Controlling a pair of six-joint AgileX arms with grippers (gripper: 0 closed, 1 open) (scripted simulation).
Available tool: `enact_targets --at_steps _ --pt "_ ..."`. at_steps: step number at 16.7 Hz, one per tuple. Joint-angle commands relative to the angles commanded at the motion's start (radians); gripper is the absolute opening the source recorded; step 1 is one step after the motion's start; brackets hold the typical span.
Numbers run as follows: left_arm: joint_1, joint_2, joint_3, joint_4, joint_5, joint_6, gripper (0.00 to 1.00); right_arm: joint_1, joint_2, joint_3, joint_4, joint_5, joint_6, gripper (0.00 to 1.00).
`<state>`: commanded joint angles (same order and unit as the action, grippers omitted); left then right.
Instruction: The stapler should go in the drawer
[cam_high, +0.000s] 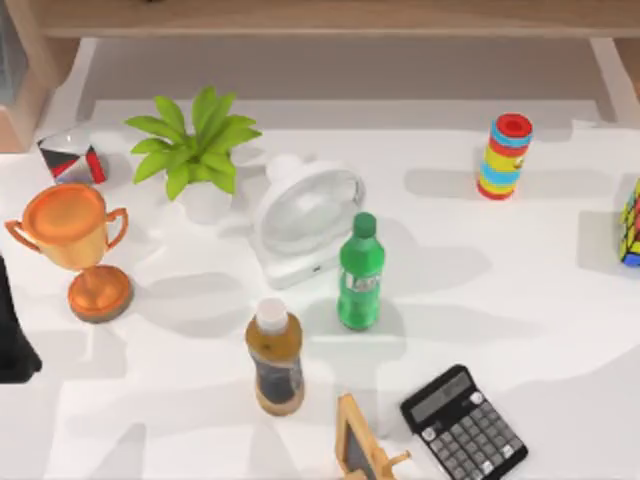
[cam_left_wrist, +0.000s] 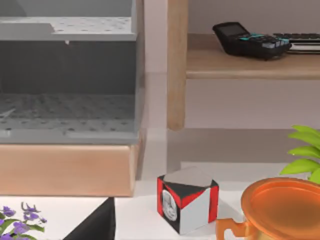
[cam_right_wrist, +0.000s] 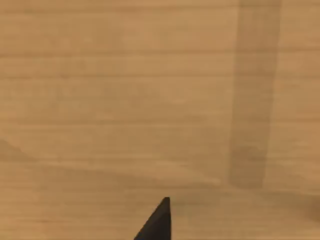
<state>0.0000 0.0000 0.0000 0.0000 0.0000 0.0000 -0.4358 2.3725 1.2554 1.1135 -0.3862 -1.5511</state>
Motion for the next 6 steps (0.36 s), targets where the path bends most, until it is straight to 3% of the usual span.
enact_targets --at_steps 6 --pt "0.000 0.000 0.000 0.000 0.000 0.000 1.00 0.000 0.000 0.000 0.000 0.000 0.000 1.00"
